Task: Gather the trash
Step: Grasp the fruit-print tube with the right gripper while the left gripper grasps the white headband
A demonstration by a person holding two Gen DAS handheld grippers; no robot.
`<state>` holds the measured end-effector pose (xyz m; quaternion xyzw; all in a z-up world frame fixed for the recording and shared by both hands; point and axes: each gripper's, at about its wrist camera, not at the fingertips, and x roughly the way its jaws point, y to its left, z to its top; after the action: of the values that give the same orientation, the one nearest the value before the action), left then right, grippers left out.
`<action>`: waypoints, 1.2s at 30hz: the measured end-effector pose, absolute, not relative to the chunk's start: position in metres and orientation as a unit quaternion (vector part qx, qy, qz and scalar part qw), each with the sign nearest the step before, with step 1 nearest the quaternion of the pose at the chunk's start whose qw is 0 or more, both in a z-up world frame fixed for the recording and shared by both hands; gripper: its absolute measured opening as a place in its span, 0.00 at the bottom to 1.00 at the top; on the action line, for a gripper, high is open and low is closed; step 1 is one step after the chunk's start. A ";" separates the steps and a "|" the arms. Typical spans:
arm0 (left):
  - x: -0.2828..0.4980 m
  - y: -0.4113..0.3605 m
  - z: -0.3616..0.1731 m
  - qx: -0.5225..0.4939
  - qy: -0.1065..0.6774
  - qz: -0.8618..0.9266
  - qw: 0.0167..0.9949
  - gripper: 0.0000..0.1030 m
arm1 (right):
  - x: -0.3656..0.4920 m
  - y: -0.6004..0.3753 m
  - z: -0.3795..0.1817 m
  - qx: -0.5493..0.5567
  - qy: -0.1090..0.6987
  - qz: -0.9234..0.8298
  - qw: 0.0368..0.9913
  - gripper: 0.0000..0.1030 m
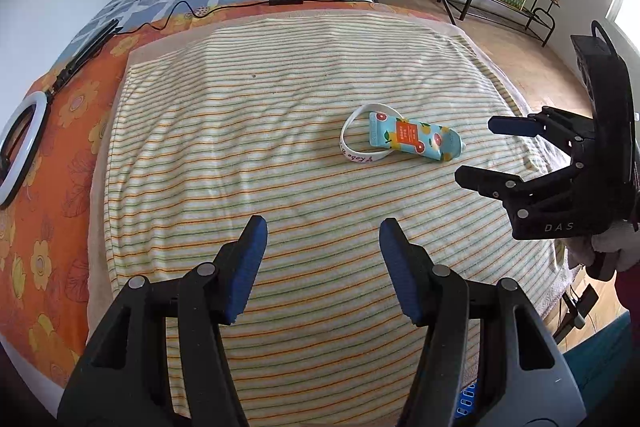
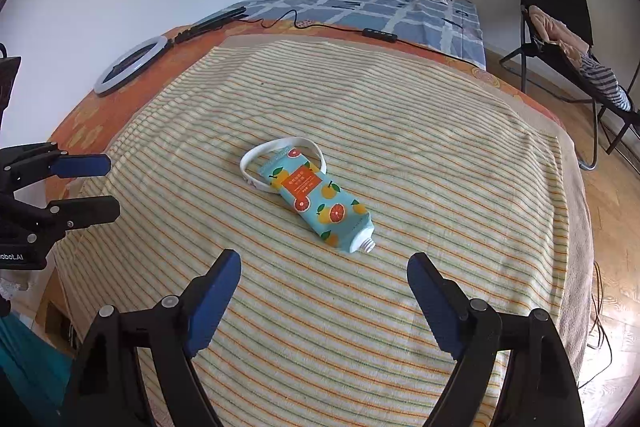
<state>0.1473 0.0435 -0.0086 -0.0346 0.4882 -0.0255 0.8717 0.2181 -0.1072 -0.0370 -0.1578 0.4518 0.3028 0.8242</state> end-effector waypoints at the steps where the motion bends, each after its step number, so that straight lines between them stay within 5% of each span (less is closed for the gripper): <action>1: 0.152 0.045 -0.010 -0.037 0.489 -0.025 0.871 0.57 | 0.224 -0.102 -0.041 -0.167 0.451 0.302 0.823 0.84; 9: 0.182 0.050 -0.016 -0.069 0.493 -0.030 0.867 0.46 | 0.252 -0.071 -0.069 -0.211 0.457 0.305 0.809 0.82; 17: 0.207 0.048 -0.026 -0.097 0.495 -0.028 0.863 0.41 | 0.262 -0.080 -0.081 -0.183 0.485 0.305 0.799 0.57; 19: 0.213 0.045 -0.029 -0.100 0.496 -0.028 0.862 0.40 | 0.264 -0.087 -0.079 -0.168 0.490 0.306 0.799 0.44; 22: 0.221 0.039 -0.034 -0.100 0.497 -0.029 0.861 0.40 | 0.267 -0.101 -0.077 -0.133 0.505 0.308 0.796 0.41; 26: 0.231 0.030 -0.043 -0.091 0.502 -0.028 0.860 0.40 | 0.267 -0.115 -0.076 -0.109 0.521 0.293 0.794 0.39; 30: 0.242 0.025 -0.052 -0.082 0.508 -0.023 0.857 0.29 | 0.266 -0.119 -0.075 -0.108 0.527 0.286 0.793 0.38; 34: 0.250 0.024 -0.061 -0.080 0.510 -0.020 0.856 0.26 | 0.269 -0.119 -0.073 -0.103 0.518 0.283 0.801 0.60; 36: 0.252 0.025 -0.063 -0.078 0.508 -0.016 0.857 0.19 | 0.272 -0.116 -0.074 -0.101 0.513 0.276 0.806 0.61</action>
<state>0.2523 0.0247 -0.0632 -0.0776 0.5085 -0.0159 0.8574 0.2724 -0.1157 -0.0735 -0.1012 0.5130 0.2762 0.8064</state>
